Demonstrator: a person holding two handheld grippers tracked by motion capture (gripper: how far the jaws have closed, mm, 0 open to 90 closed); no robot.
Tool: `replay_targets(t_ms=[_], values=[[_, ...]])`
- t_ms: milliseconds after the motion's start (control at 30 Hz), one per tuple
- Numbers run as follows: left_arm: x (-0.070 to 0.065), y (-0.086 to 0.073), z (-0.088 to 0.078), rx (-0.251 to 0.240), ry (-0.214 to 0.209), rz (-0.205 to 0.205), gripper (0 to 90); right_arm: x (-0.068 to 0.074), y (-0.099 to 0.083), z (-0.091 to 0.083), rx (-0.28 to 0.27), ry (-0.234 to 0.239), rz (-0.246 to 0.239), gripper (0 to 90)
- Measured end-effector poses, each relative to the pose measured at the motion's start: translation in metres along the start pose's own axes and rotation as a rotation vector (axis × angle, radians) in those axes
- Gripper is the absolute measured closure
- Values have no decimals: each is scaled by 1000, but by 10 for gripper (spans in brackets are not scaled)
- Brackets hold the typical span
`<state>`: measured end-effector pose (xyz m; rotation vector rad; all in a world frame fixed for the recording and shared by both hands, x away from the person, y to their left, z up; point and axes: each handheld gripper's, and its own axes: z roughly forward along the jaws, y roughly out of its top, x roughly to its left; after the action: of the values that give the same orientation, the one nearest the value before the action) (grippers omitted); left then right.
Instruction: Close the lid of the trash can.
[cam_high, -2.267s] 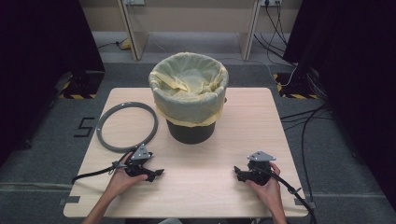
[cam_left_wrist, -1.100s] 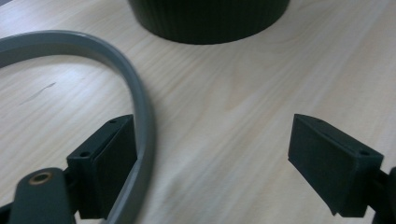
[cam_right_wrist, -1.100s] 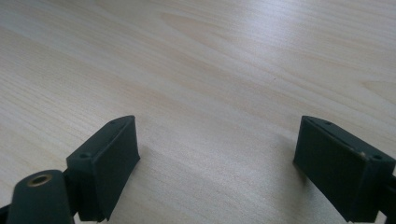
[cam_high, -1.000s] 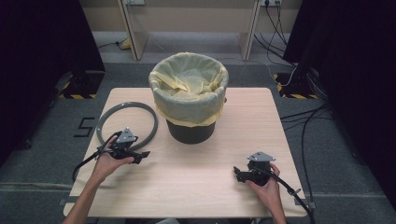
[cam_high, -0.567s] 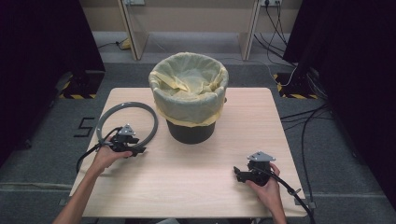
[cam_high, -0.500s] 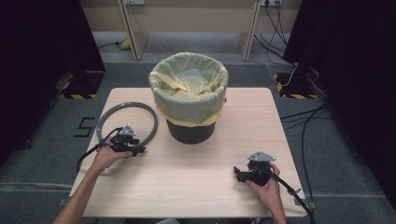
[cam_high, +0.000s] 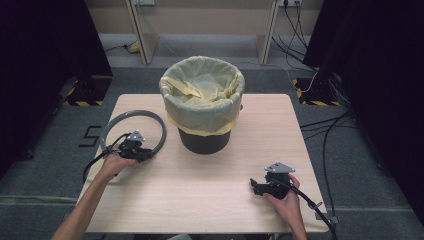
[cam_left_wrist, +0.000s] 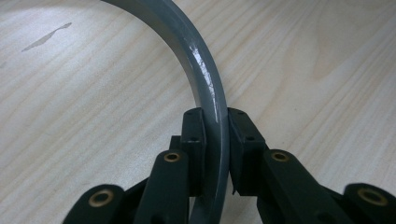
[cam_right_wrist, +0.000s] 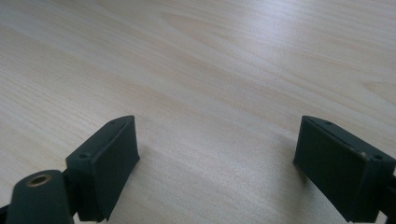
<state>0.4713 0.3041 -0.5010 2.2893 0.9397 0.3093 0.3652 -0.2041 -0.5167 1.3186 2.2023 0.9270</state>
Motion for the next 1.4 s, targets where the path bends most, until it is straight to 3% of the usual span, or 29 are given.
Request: replay_targets(t_ms=[133, 300, 367, 700, 1067, 1400], values=[[6, 6, -8, -23, -11, -28, 780, 0, 0, 0, 0, 3, -1, 139], [12, 18, -27, -54, -9, -33, 783, -1, 0, 0, 0, 4, -4, 139], [12, 24, -35, -54, -13, -11, 784, 0, 0, 0, -2, 4, -3, 139], [17, 49, -64, -83, -21, 7, 787, -1, 0, 0, -2, 4, -3, 139], [22, 84, -102, -121, 29, 47, 788, -1, 0, 0, -3, 4, -3, 139], [19, 132, -152, -199, 77, 88, 788, -1, 0, 0, -3, 4, -3, 139]])
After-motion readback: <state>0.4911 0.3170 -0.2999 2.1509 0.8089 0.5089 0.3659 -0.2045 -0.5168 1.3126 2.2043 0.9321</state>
